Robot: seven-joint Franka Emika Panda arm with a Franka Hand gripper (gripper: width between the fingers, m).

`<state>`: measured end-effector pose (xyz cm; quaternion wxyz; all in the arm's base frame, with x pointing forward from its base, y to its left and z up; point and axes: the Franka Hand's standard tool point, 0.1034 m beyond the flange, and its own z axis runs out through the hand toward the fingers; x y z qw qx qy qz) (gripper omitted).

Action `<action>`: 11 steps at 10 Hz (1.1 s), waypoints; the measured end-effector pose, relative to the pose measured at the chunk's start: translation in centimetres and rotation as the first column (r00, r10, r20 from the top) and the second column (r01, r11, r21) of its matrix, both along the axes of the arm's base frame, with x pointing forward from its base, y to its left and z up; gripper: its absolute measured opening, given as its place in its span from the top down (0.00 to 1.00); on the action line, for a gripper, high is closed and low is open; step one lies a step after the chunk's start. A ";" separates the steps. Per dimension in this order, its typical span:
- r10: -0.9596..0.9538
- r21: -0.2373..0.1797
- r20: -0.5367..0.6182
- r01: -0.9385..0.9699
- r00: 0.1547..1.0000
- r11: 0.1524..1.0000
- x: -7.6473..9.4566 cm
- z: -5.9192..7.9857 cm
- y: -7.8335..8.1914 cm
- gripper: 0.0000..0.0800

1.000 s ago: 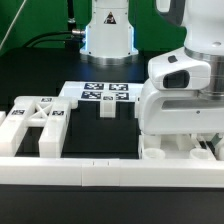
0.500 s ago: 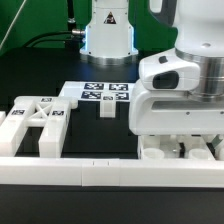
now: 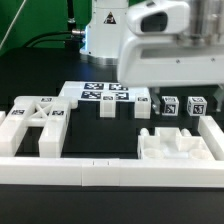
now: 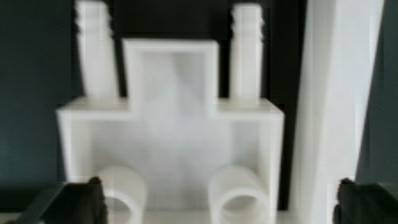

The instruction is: Assemble chair

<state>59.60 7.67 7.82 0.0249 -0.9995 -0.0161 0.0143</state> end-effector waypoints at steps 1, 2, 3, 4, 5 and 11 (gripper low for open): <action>0.003 -0.003 0.008 -0.003 1.000 1.000 -0.8 -0.8 -0.6 0.19; 0.007 -0.003 0.006 -0.007 1.000 1.000 -0.7 -0.6 -0.4 0.19; 0.008 -0.003 0.009 -0.008 1.000 1.000 -0.6 -0.6 -0.4 0.19; 0.010 -0.003 0.007 -0.010 1.000 1.000 -0.8 -0.8 -0.6 0.19; 0.030 0.013 0.020 -0.031 0.999 0.999 -2.1 -1.5 -2.4 0.19; 0.038 -0.002 -0.013 -0.038 0.999 0.999 -7.5 -3.5 -6.6 0.19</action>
Offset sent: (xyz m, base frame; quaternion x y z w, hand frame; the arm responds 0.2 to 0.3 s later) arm 0.0000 0.0000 0.0000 0.0000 0.0000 0.0000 1.0000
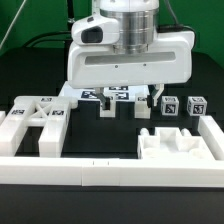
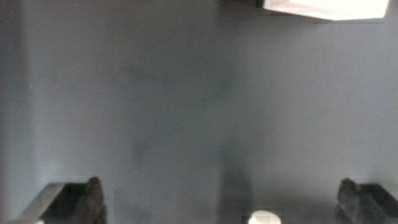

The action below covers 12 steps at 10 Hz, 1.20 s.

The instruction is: Assemble chair

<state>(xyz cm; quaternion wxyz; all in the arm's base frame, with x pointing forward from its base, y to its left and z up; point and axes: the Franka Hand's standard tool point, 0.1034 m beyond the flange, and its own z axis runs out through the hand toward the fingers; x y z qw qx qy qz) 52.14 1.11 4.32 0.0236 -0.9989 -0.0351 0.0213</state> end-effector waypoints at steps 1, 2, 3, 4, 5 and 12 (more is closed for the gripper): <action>0.002 0.004 -0.036 -0.002 0.999 1.000 -0.4 -0.1 0.1 0.19; -0.019 0.008 -0.103 0.020 0.994 1.000 -1.0 0.0 0.4 0.19; -0.098 -0.007 -0.190 0.099 0.977 0.995 -2.4 -0.2 0.9 0.19; -0.118 -0.018 -0.284 0.118 0.952 0.993 -3.7 -0.3 1.7 0.19; -0.109 -0.018 -0.349 0.109 0.931 0.994 -3.9 -0.1 2.3 0.19; -0.067 -0.026 -0.696 0.068 0.715 0.997 -4.9 -1.4 3.0 0.19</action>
Offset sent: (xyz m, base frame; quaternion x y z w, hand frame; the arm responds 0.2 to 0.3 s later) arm -0.0370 0.0196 -0.0038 -0.0187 -0.2285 0.1189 0.9661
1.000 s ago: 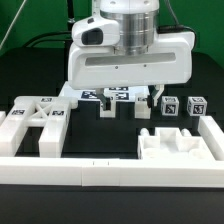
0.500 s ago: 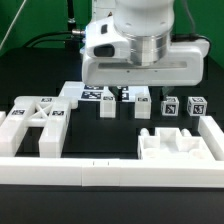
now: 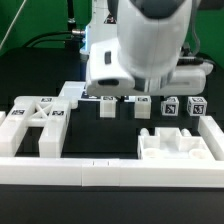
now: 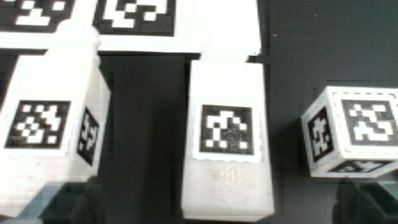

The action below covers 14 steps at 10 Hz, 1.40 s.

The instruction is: Assemble chair

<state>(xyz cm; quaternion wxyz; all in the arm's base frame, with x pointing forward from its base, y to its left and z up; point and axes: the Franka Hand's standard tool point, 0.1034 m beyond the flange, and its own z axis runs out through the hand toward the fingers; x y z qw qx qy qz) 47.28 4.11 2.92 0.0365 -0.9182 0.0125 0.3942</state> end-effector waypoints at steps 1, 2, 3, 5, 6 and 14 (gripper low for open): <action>0.004 0.002 -0.085 -0.004 0.996 1.000 -0.7 -0.1 0.1 0.19; 0.010 0.008 -0.159 -0.009 0.987 1.000 -0.8 -0.6 0.2 0.19; 0.013 0.010 -0.182 -0.011 0.983 1.000 -0.5 -1.0 0.3 0.19; 0.015 0.012 -0.176 -0.013 0.984 1.000 -0.6 -1.6 0.3 0.19; 0.014 0.011 -0.183 -0.012 0.983 1.000 -0.8 -1.9 0.3 0.19; 0.024 0.021 -0.190 -0.020 0.982 1.000 -1.0 -1.7 0.4 0.64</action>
Offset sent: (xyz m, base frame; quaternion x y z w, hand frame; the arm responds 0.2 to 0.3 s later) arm -0.0005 -0.0023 -0.0043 -0.0117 -0.0009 0.0058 0.9999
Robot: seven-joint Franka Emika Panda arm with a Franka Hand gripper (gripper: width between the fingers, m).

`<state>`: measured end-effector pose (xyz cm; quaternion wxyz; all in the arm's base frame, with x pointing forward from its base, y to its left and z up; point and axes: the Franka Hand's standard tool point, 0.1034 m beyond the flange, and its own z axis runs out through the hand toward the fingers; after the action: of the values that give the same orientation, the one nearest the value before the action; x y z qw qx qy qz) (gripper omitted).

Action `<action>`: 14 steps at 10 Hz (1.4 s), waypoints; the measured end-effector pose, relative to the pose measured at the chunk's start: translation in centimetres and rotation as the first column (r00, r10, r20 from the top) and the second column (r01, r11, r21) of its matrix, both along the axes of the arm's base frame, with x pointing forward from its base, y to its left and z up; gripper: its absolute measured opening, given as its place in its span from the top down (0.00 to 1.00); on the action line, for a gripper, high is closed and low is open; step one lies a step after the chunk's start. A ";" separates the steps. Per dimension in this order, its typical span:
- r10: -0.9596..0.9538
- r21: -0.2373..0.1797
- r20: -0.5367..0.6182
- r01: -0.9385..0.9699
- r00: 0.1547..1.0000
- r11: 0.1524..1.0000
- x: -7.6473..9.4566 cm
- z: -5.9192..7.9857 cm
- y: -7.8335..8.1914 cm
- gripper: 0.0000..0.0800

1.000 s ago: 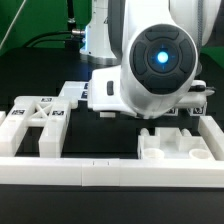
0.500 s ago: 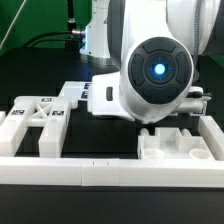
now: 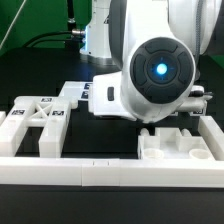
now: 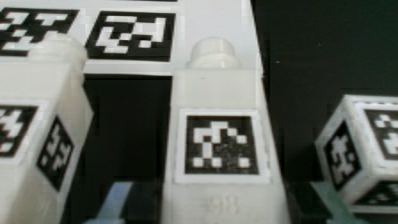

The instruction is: Assemble chair

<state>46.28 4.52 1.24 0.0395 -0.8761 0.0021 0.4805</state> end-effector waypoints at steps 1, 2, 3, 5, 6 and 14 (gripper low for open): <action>0.009 0.015 0.012 -0.009 1.000 1.000 0.9 0.9 0.1 0.64; 0.016 0.036 0.016 -0.017 1.000 0.999 1.9 2.3 0.0 0.64; 0.033 0.068 0.035 -0.035 0.999 0.997 3.2 4.4 -0.3 0.64; 0.051 0.111 0.109 -0.063 0.993 0.992 5.3 7.5 -0.8 0.64; 0.049 0.108 0.136 -0.063 0.990 0.992 5.6 7.1 -0.8 0.64; 0.034 0.072 0.548 -0.088 0.836 0.994 10.5 8.8 -1.6 0.64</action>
Offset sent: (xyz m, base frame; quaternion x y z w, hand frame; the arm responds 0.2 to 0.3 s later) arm 0.0394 -0.0075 0.0748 -0.0059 0.0489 -0.1016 0.9936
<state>56.78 2.90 10.04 0.0643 -0.9734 -0.0598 0.2115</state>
